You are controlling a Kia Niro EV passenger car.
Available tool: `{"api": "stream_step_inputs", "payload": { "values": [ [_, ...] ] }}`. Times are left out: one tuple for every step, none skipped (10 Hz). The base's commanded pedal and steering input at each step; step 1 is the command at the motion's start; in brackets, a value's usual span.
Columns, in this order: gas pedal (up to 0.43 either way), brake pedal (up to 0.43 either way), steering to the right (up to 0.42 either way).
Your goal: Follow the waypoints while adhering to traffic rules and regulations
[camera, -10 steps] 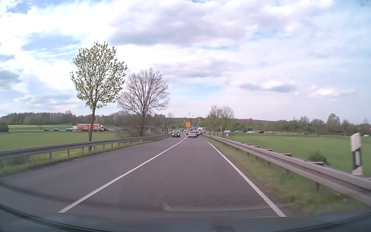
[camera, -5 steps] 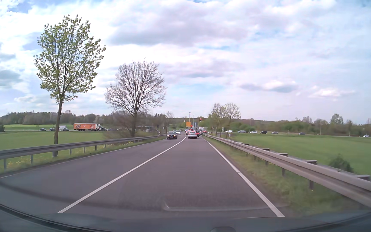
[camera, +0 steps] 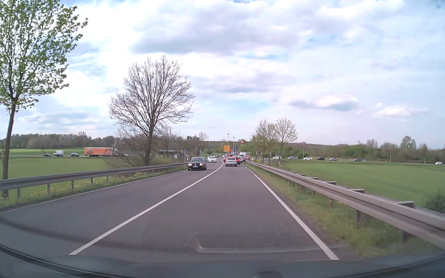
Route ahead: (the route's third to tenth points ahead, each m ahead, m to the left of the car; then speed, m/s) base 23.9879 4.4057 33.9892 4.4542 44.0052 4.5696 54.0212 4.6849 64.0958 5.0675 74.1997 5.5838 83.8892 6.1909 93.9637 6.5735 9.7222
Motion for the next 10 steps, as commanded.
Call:
{"api": "stream_step_inputs", "payload": {
  "values": [
    [0.000, 0.274, -0.004],
    [0.000, 0.274, -0.005],
    [0.000, 0.256, -0.004],
    [0.000, 0.244, -0.005],
    [0.000, 0.226, -0.005],
    [0.000, 0.207, -0.005],
    [0.000, 0.201, -0.005],
    [0.000, 0.195, -0.004],
    [0.000, 0.189, -0.004],
    [0.000, 0.189, -0.004]
  ]
}}
